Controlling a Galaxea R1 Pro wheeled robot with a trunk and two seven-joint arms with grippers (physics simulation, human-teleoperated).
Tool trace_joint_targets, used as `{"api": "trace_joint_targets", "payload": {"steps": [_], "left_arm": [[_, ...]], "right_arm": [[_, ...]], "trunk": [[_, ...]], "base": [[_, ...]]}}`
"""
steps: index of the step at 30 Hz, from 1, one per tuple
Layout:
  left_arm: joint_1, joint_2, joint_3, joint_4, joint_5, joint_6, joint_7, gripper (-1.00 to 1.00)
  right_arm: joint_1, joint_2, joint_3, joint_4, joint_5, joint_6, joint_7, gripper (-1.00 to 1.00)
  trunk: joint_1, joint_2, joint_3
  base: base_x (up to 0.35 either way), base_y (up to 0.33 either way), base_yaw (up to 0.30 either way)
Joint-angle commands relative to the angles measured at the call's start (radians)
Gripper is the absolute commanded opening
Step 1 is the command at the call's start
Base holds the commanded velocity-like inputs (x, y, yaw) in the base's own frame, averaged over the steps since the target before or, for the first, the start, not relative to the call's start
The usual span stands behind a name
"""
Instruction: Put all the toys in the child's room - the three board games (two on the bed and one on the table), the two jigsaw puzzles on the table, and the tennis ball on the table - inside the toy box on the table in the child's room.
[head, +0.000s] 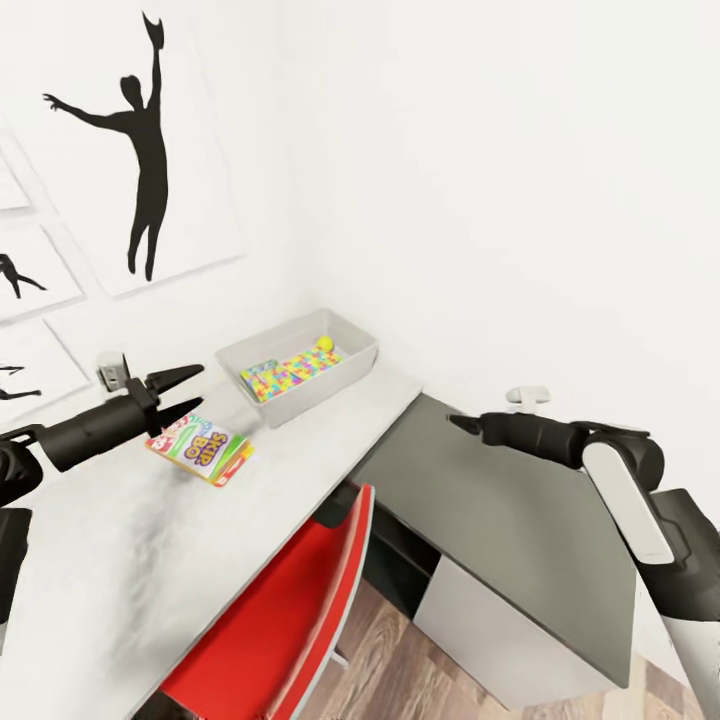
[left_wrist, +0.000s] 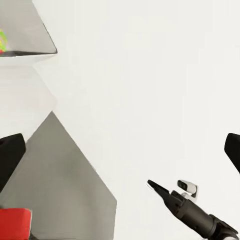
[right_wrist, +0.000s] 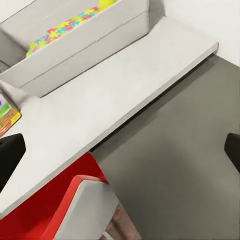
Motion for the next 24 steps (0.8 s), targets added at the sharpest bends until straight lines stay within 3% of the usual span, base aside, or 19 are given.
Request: {"api": "trace_joint_targets", "payload": {"steps": [1,8,15,24], "left_arm": [[0.019,0.005,0.006,-0.001,0.011,0.004,0.01,1.0],[0.132,0.007,0.071,-0.001,0.01,0.004,-0.01,1.0],[0.188,0.0,0.079,-0.002,0.01,0.004,-0.075,1.0],[0.259,-0.003,0.08,-0.002,0.01,0.004,-0.094,1.0]], "right_arm": [[-0.007,0.002,0.002,-0.001,0.007,0.013,0.005,1.0],[-0.025,0.051,0.007,-0.001,0.007,0.028,0.002,1.0],[-0.038,0.063,0.012,0.0,0.007,0.023,0.005,1.0],[-0.039,0.065,0.049,0.001,0.009,0.015,0.004,1.0]], "trunk": [[0.001,-0.002,-0.002],[0.001,-0.002,-0.007],[0.001,-0.002,-0.016],[0.001,-0.002,-0.024]], "base": [[0.0,0.0,0.289],[0.0,0.0,0.277],[0.0,0.0,0.143],[0.0,0.0,0.02]]}}
